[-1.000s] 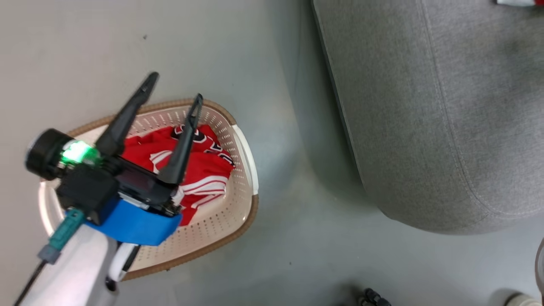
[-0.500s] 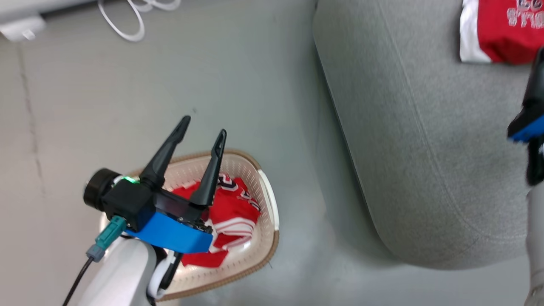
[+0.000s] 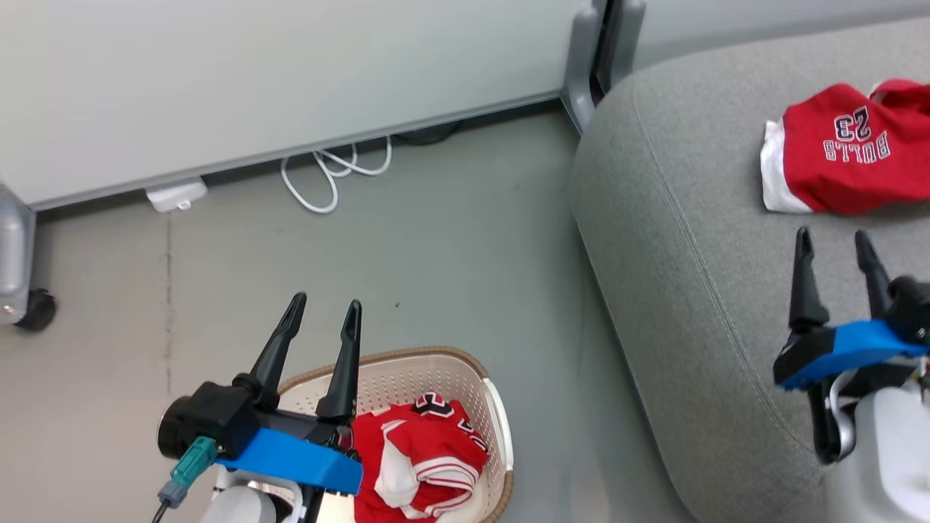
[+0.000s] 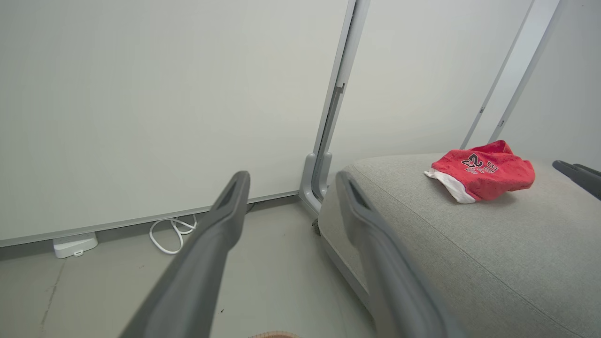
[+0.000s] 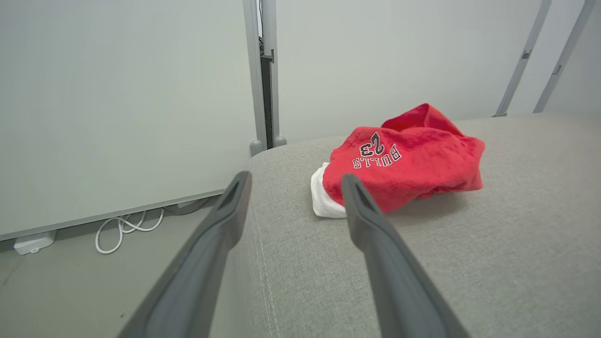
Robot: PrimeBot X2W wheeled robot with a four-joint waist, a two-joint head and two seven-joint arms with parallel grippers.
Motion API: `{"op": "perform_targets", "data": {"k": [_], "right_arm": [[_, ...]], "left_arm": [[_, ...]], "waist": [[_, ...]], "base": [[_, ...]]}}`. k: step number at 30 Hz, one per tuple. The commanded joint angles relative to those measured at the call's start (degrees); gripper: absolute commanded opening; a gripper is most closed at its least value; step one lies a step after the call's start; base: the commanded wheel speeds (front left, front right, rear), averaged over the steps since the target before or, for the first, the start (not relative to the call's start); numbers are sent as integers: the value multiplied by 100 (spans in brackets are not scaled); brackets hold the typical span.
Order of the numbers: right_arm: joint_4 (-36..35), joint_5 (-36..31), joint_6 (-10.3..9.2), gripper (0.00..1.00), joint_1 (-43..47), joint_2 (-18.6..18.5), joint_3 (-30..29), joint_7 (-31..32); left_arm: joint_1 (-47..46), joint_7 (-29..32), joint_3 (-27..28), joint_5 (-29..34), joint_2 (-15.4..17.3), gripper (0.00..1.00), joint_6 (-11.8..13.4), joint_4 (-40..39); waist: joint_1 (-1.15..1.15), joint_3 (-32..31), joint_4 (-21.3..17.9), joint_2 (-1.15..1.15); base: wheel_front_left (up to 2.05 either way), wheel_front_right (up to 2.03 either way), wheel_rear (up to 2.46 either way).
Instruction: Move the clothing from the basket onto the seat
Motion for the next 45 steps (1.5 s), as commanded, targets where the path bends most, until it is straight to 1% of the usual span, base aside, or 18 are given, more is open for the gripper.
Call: {"op": "perform_targets", "data": {"k": [1,5,10,15,20,25,33,45], "right_arm": [[-210,52,3,100,294,58,118,-11],[-761,-84,3,100,908,124,361,107],[-1363,-34,3,100,1450,165,604,242],[-1813,222,3,100,1837,173,892,317],[-2091,443,3,100,2126,174,1101,385],[-2225,591,3,100,2294,174,1209,409],[-2249,680,3,100,2442,174,1309,402],[-2183,781,3,100,2486,175,1338,343]], "left_arm": [[85,-27,82,42,-43,100,-34,49],[208,-27,270,105,-156,100,-48,180],[286,-27,437,163,-226,100,-50,301],[360,-28,543,175,-232,100,-52,386],[445,-28,686,181,-200,100,-52,466],[489,-28,815,192,-193,100,-41,566],[568,-28,976,228,-238,100,-41,658],[632,-28,1042,249,-243,100,-40,735]], "waist": [[2,-236,181,0],[2,-376,352,0],[2,-505,557,0],[2,-628,761,0],[2,-726,925,0],[2,-800,1068,0],[2,-878,1252,0],[2,-938,1317,0]], "base": [[0,0,0],[0,0,0],[0,0,0],[0,0,0],[0,0,0],[0,0,0],[0,0,0],[0,0,0]]}}
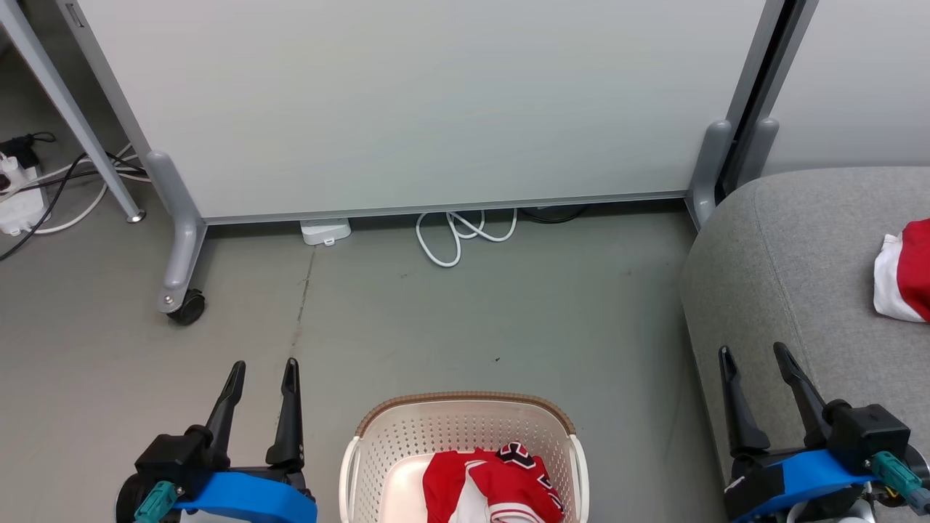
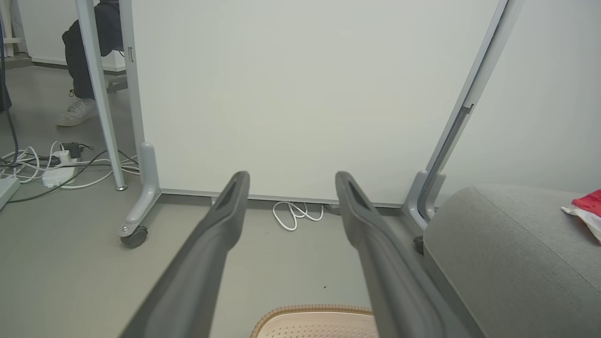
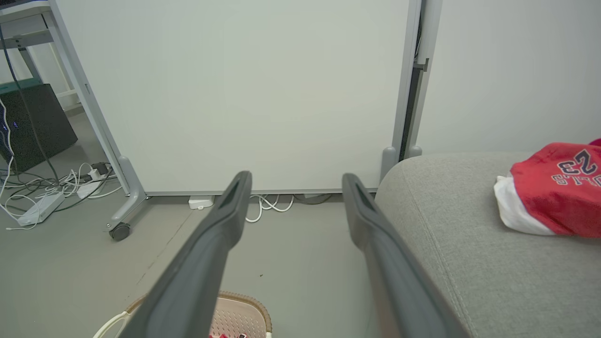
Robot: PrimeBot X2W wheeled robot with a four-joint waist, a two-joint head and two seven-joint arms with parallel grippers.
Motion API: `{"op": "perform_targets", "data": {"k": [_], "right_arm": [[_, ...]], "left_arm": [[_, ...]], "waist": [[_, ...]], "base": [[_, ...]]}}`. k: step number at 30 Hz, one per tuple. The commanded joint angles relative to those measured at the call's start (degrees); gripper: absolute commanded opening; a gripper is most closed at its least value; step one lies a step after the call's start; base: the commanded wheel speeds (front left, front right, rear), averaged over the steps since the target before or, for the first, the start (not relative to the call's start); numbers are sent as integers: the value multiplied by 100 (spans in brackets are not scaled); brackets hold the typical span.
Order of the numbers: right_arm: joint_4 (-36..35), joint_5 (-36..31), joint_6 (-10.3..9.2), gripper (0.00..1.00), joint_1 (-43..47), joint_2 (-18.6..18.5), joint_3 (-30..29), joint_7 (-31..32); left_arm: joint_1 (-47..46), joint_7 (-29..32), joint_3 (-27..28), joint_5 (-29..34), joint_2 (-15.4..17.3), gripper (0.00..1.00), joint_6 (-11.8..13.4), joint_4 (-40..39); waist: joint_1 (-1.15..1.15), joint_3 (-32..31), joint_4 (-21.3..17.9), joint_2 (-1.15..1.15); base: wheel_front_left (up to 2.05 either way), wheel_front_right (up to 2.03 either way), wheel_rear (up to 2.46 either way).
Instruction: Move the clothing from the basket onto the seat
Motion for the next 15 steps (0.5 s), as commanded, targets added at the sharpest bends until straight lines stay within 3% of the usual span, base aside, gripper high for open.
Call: {"op": "perform_targets", "data": {"k": [1,15], "right_arm": [[4,-9,3,100,64,2,10,-29],[68,98,3,100,-19,2,52,-57]], "left_arm": [[43,-27,33,35,0,100,-12,8],[22,-27,9,30,-2,100,-12,-49]], "waist": [[0,0,-8,0],[0,111,-109,0]], "base": [[0,0,0],[0,0,0]]}}
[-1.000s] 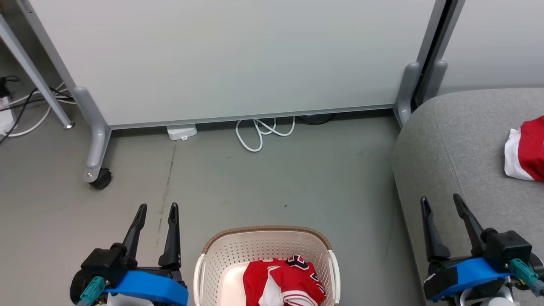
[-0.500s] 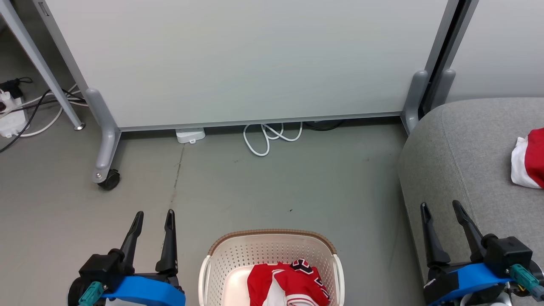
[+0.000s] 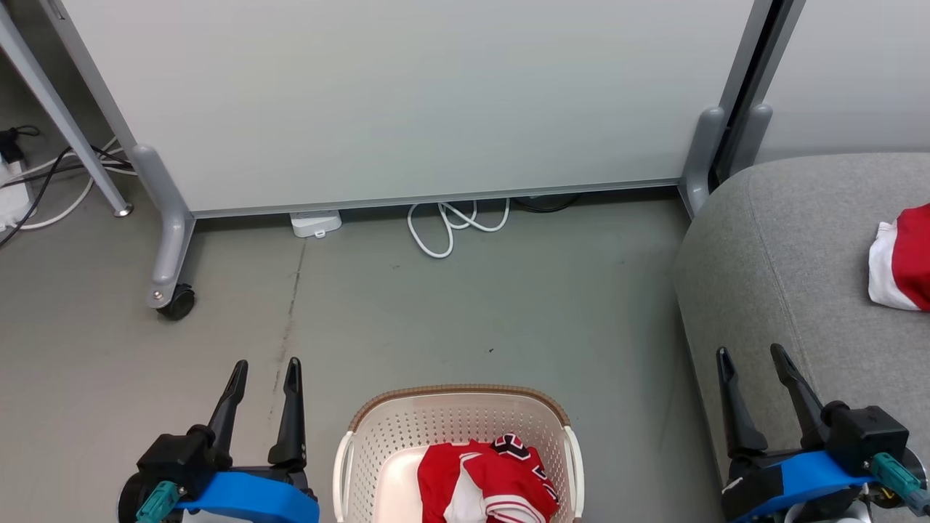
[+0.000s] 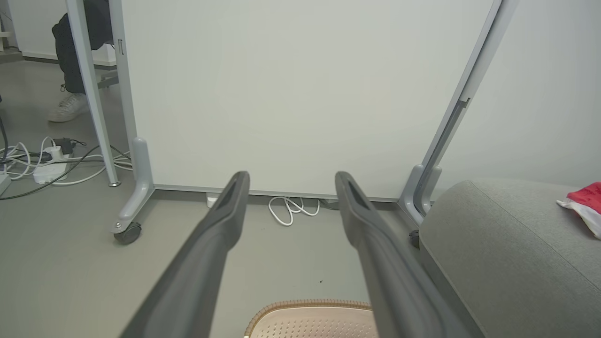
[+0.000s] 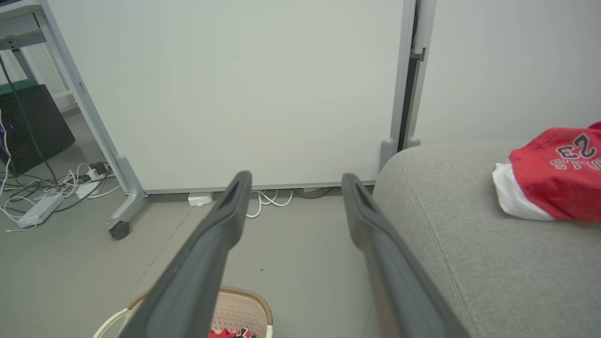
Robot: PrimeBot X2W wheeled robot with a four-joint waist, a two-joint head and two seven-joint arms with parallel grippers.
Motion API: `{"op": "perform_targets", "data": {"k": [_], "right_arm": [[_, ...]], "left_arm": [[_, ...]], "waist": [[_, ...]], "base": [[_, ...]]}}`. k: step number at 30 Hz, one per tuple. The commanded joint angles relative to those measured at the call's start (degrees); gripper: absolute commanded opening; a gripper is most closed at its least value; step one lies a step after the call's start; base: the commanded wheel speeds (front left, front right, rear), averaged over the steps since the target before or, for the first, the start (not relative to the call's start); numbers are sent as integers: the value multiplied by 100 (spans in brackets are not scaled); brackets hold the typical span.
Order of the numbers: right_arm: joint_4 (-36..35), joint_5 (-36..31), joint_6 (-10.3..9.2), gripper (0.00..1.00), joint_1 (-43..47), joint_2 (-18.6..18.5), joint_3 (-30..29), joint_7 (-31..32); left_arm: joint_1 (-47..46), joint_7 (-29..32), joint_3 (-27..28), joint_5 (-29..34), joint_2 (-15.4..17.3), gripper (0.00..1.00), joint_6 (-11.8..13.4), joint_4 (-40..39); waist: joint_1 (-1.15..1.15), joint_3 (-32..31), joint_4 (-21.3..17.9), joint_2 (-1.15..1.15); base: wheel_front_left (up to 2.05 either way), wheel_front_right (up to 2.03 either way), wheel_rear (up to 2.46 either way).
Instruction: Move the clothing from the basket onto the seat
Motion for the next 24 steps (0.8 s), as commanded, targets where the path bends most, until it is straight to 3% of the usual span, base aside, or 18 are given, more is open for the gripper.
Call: {"op": "perform_targets", "data": {"k": [1,11,24], "right_arm": [[5,-1,3,100,-20,2,9,-15],[-115,-24,3,100,-249,3,201,-69],[-224,53,3,100,-830,2,624,-188]], "left_arm": [[-7,-27,12,16,23,100,-12,-26],[-196,-27,-47,-26,77,100,-12,32],[-727,-23,-415,-138,254,100,-12,586]], "waist": [[0,38,-22,0],[0,505,-323,0],[0,1795,-1180,0]], "base": [[0,0,0],[0,0,0],[0,0,0]]}}
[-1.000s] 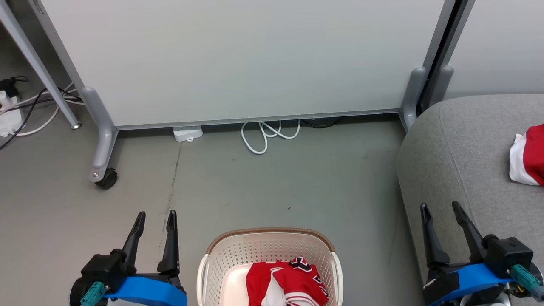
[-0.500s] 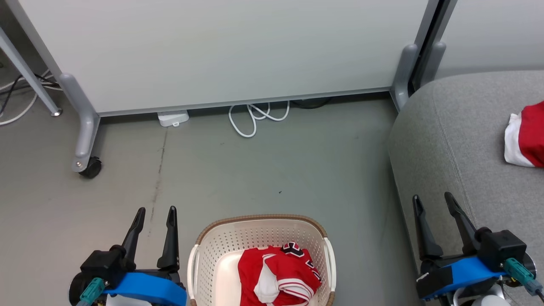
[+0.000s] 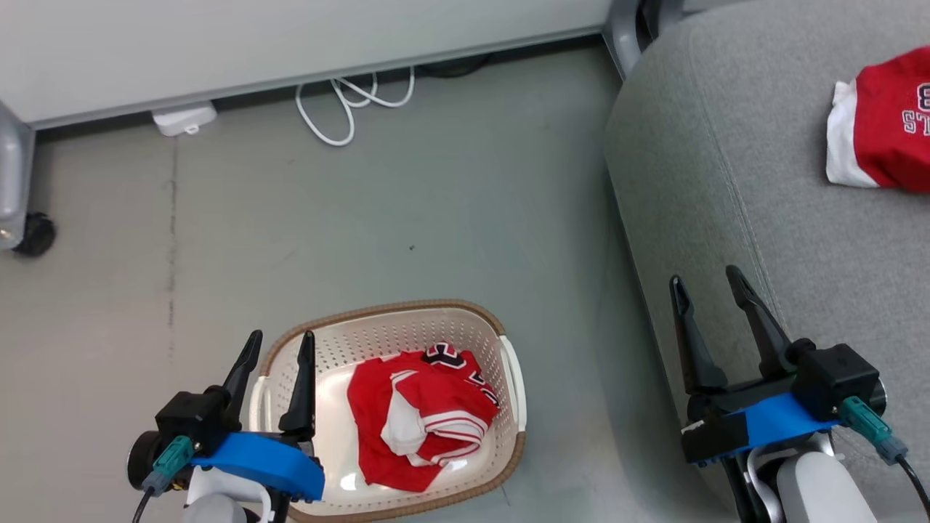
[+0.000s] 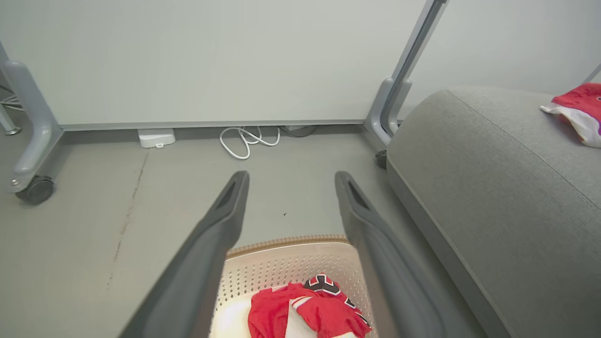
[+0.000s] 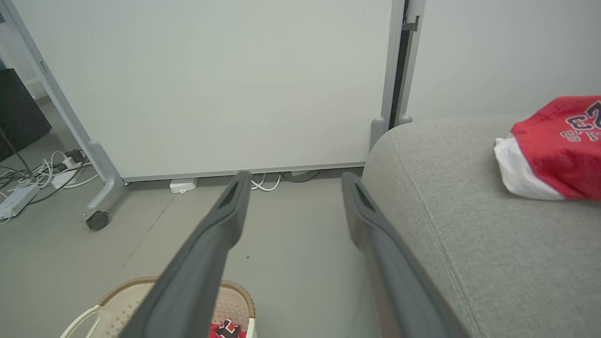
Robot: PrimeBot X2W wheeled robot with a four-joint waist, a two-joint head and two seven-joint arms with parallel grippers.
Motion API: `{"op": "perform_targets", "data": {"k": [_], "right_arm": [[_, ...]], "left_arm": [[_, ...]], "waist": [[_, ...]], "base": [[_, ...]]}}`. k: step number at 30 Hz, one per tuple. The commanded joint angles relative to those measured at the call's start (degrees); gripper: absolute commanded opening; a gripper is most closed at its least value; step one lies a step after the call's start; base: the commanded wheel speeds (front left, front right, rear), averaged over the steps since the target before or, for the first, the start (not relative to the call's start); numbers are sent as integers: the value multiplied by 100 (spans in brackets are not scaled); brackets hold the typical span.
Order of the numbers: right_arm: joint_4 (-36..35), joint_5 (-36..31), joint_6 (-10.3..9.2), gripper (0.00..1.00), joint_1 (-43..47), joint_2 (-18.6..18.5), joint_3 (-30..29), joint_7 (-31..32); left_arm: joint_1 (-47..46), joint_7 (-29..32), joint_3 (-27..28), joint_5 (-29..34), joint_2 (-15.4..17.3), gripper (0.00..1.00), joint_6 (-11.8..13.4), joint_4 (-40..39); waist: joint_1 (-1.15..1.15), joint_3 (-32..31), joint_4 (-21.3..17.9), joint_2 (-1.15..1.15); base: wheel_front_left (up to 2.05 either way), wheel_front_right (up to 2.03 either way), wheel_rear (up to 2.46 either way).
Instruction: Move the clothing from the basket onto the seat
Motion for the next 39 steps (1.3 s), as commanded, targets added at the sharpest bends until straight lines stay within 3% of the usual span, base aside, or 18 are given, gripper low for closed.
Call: {"op": "perform_targets", "data": {"k": [1,12,24,39], "right_arm": [[-33,44,3,100,-129,-1,41,-55],[-40,243,3,100,-584,1,359,-176],[-303,314,3,100,-907,1,382,-207],[-586,414,3,100,-1103,1,512,-209]], "left_arm": [[-180,-15,-41,-28,65,100,-12,107],[-1015,-16,-449,-333,69,100,-12,1417],[-1981,86,-1080,-920,148,100,-12,2730],[-2770,92,-1903,-1377,411,100,-12,3334]], "waist": [[-1,499,-385,0],[-1,1487,-948,0],[-1,2566,-1172,0],[-1,3321,-1308,0]], "base": [[0,0,0],[0,0,0],[0,0,0],[0,0,0]]}}
